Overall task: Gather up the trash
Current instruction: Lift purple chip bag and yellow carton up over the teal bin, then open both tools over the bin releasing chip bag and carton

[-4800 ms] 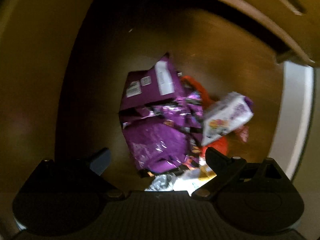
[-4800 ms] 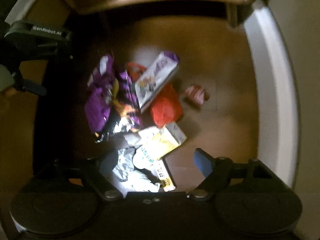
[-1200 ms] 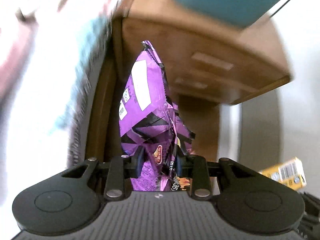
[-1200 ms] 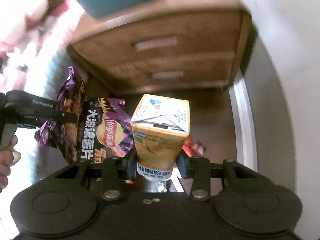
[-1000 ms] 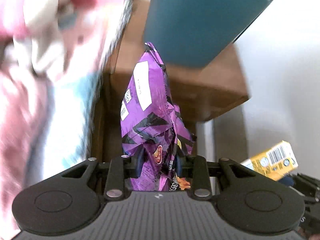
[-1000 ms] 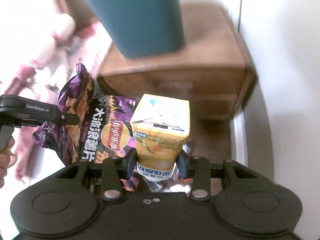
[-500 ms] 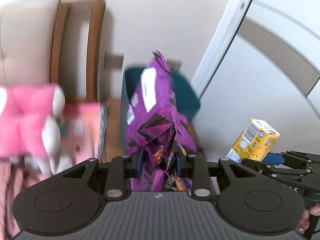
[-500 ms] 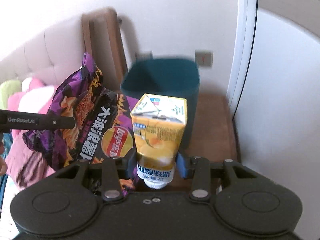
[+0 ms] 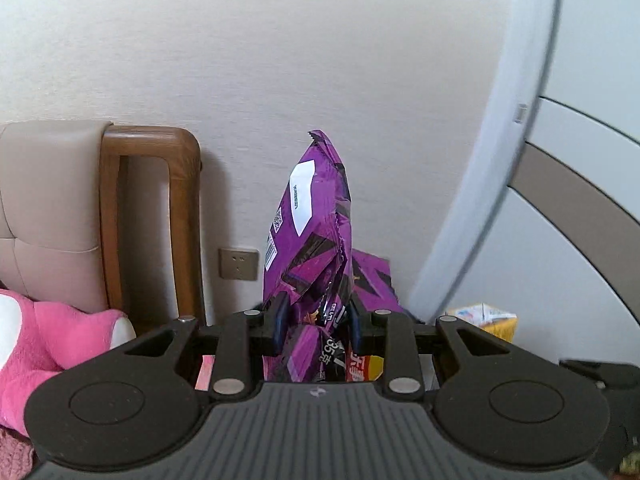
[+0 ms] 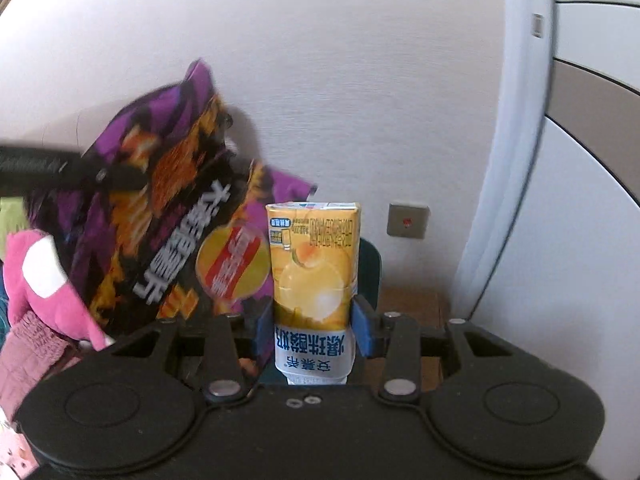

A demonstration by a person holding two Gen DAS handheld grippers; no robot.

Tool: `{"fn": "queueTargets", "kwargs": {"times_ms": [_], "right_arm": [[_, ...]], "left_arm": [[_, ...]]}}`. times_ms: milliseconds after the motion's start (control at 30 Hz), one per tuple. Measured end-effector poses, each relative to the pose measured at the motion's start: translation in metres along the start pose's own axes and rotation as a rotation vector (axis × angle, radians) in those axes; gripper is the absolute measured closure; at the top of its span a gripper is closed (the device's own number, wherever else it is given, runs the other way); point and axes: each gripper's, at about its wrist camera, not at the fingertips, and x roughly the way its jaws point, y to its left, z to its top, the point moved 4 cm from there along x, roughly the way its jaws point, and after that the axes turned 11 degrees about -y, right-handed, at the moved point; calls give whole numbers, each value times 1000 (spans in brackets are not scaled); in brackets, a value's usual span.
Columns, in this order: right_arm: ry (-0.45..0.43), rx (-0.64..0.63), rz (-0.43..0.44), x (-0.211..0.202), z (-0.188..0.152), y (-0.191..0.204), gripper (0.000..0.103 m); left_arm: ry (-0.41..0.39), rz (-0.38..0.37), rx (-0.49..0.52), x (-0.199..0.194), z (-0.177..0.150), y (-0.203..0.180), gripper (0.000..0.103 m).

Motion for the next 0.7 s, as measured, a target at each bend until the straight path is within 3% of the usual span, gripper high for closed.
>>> {"fn": "queueTargets", "kwargs": {"times_ms": [100,233,433,700], "right_arm": [[11,-22,31,33,6,-16,62],[37,-22,67,81,4,-33,62],[90,-53,114,141,-17,-34,62],[173,-137,177,159,-44,-25,63]], "left_arm": [[33,47,-14,42,-6,-6,75],[104,104,39,88,-32,-15,74],[240,146,100,133,-76,-23,74],[369,139,179,169,-110,-37,73]]}}
